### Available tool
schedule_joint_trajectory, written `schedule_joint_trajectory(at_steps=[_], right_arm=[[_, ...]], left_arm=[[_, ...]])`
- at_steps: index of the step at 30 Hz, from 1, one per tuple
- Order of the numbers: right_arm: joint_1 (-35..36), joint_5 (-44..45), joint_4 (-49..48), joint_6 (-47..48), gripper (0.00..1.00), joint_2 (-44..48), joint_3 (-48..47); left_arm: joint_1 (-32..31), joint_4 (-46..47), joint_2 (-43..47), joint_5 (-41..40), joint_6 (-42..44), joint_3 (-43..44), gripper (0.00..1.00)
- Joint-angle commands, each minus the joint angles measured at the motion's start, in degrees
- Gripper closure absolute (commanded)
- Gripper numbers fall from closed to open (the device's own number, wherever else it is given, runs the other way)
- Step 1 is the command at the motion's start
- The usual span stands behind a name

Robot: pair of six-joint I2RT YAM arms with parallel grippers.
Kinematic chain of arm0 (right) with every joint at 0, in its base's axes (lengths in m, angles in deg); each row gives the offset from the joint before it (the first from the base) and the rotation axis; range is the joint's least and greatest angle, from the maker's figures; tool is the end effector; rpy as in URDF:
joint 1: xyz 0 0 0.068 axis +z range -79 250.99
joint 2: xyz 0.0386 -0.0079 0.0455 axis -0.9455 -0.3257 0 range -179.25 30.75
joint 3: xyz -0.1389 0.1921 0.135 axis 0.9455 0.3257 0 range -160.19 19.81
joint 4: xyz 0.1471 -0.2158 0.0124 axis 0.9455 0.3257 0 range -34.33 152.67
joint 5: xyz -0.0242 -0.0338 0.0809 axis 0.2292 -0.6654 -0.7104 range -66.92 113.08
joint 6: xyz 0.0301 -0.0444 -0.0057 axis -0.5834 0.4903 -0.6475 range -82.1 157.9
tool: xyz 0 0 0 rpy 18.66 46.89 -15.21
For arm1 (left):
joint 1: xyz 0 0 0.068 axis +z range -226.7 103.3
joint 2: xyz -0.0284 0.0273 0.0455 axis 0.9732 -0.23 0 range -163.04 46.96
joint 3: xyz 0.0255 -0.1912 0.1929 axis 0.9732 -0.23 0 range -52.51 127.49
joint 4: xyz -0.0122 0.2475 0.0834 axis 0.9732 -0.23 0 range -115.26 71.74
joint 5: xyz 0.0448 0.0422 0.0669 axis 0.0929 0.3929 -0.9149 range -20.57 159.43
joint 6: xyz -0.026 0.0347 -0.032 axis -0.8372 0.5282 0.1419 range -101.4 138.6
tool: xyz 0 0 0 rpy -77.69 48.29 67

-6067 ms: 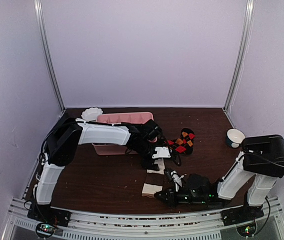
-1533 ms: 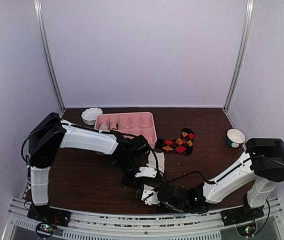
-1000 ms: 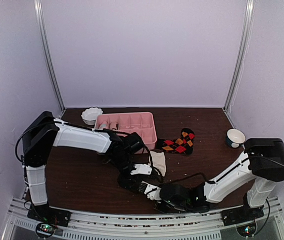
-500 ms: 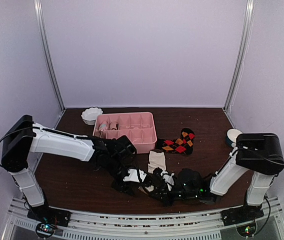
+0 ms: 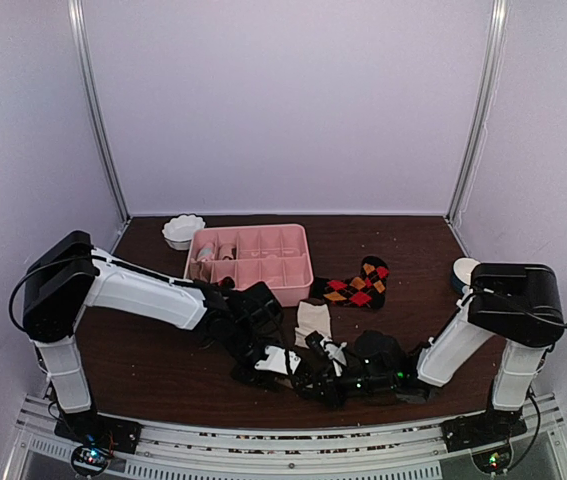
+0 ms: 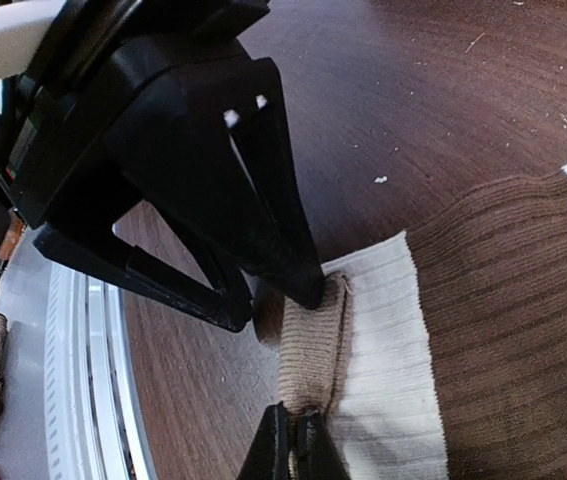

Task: Roll the socks
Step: Roll the sock.

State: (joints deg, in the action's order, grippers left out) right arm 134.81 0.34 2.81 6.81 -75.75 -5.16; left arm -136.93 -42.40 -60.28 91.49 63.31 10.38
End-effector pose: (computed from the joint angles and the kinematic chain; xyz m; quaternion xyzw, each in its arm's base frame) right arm 0.1130 0.2612 0.0819 -0.3341 0.7808 0.4831 0.2132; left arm 0.1645 -0.3144 0.1377 0.7864 0.5591 -0.2110 0.1561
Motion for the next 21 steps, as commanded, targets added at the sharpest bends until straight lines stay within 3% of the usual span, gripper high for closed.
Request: schedule_joint_trajectory(at_steps=[1, 9, 17, 19, 21], right_arm=[[0.16, -1.58, 13.9, -0.9, 1.0, -2.59, 1.06], [0.02, -2.22, 15.08, -0.59, 1.0, -2.52, 0.47], [-0.09, -2.29, 12.52, -1.52, 1.0, -2.38, 1.52], [-0.13, -1.84, 10.88, -2.5, 0.86, -2.27, 1.97], [-0.07, -0.45, 9.74, -3.35, 0.74, -1.46, 2.7]], left_arm=[[-0.25, 2.93, -0.25, -2.75, 1.25, 1.14, 0.71], [-0.97, 3.16, -0.99, -2.91, 2.16, 1.48, 0.71], [-1.13, -0.66, -3.47, -6.41, 3.01, 3.56, 0.87], [-1.12, -2.51, -3.97, -7.33, 2.53, 4.35, 0.97], [-1.05, -5.03, -4.79, -7.58, 1.56, 5.78, 1.0]])
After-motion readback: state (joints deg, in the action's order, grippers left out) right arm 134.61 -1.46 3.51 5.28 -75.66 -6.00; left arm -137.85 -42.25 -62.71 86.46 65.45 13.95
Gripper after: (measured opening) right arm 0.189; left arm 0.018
